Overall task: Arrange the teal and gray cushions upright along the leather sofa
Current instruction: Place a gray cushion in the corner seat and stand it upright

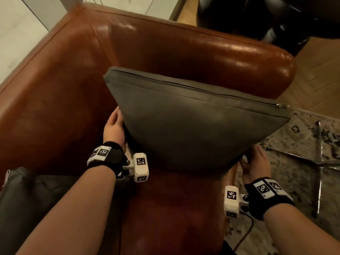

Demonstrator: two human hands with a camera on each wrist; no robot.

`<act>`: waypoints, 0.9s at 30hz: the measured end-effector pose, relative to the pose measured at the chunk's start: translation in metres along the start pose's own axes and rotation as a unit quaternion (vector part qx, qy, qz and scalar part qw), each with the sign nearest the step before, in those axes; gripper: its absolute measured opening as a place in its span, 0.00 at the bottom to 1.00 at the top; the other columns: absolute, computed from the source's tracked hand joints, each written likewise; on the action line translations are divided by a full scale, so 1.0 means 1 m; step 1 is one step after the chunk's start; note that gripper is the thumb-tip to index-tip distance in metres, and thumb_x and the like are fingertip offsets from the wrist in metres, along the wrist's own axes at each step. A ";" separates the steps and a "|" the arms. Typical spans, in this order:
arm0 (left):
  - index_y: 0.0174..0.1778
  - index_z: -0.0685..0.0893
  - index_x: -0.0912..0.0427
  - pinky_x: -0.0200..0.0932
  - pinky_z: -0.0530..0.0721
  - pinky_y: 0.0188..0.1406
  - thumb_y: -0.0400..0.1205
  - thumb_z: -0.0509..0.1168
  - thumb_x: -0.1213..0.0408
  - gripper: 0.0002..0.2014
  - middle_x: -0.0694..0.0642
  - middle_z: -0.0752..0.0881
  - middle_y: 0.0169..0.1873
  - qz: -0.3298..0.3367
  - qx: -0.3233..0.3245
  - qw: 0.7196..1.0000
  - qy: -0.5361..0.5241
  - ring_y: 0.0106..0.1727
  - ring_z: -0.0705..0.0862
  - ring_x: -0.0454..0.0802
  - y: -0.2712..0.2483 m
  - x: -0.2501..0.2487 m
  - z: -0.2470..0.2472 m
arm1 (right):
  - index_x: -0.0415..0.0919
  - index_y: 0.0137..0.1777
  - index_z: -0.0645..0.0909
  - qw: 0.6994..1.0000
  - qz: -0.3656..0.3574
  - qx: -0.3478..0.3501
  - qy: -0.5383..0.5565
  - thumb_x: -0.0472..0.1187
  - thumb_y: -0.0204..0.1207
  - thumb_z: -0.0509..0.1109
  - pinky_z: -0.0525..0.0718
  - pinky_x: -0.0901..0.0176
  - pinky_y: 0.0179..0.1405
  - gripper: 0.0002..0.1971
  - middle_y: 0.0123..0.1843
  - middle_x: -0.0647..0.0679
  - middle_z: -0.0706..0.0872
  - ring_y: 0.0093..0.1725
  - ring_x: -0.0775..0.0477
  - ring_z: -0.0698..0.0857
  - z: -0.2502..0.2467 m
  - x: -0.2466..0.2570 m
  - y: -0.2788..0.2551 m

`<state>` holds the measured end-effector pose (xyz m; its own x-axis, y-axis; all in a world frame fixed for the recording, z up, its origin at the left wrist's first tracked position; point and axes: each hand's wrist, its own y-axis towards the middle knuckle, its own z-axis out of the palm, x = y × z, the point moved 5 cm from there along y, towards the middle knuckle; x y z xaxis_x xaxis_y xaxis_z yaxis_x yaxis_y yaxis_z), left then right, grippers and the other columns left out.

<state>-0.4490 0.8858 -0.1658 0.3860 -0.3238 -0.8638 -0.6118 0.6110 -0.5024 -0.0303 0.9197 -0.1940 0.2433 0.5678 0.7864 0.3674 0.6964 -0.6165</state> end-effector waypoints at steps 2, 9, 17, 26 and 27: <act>0.54 0.88 0.44 0.46 0.87 0.50 0.82 0.66 0.62 0.10 0.52 0.91 0.52 0.026 0.012 0.998 0.060 0.54 0.89 0.51 0.001 -0.009 0.001 | 0.55 0.56 0.75 1.000 -0.018 -0.002 -0.005 0.40 0.89 0.55 0.81 0.75 0.25 0.10 0.21 0.74 0.81 0.26 0.69 0.83 0.001 0.010 0.002; 0.57 0.85 0.55 0.38 0.75 0.50 0.83 0.62 0.64 0.09 0.50 0.86 0.50 0.152 -0.024 0.939 0.307 0.53 0.83 0.50 0.007 -0.042 0.005 | 0.43 0.65 0.85 0.994 -0.083 -0.039 -0.057 0.36 0.82 0.68 0.85 0.50 0.62 0.14 0.58 0.43 0.89 0.56 0.45 0.87 0.004 0.030 0.000; 0.58 0.88 0.52 0.34 0.80 0.55 0.82 0.64 0.56 0.12 0.45 0.88 0.47 0.207 -0.058 0.935 0.282 0.50 0.85 0.40 -0.003 -0.060 -0.008 | 0.48 0.60 0.88 0.997 -0.061 -0.035 -0.028 0.44 0.79 0.73 0.86 0.52 0.49 0.11 0.56 0.45 0.92 0.56 0.44 0.90 0.002 0.034 0.003; 0.67 0.80 0.65 0.42 0.71 0.49 0.85 0.56 0.75 0.16 0.59 0.84 0.59 -0.001 0.006 0.906 0.423 0.59 0.81 0.60 -0.002 0.026 -0.013 | 0.44 0.71 0.76 0.988 0.065 0.105 -0.089 0.20 0.82 0.51 0.86 0.61 0.41 0.26 0.51 0.51 0.85 0.40 0.57 0.87 -0.010 -0.034 0.007; 0.65 0.81 0.67 0.44 0.71 0.48 0.85 0.57 0.75 0.15 0.62 0.85 0.59 -0.016 0.027 0.898 0.438 0.53 0.80 0.59 -0.001 0.035 -0.009 | 0.44 0.69 0.76 0.989 0.065 0.101 -0.087 0.19 0.81 0.50 0.87 0.62 0.36 0.26 0.51 0.48 0.85 0.36 0.57 0.89 -0.009 -0.039 0.009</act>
<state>-0.4408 0.8669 -0.1957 -0.3031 -0.7718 -0.5590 -0.5665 0.6176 -0.5456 -0.0287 0.9002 -0.2297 0.1121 0.7127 0.6925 0.1531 0.6762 -0.7206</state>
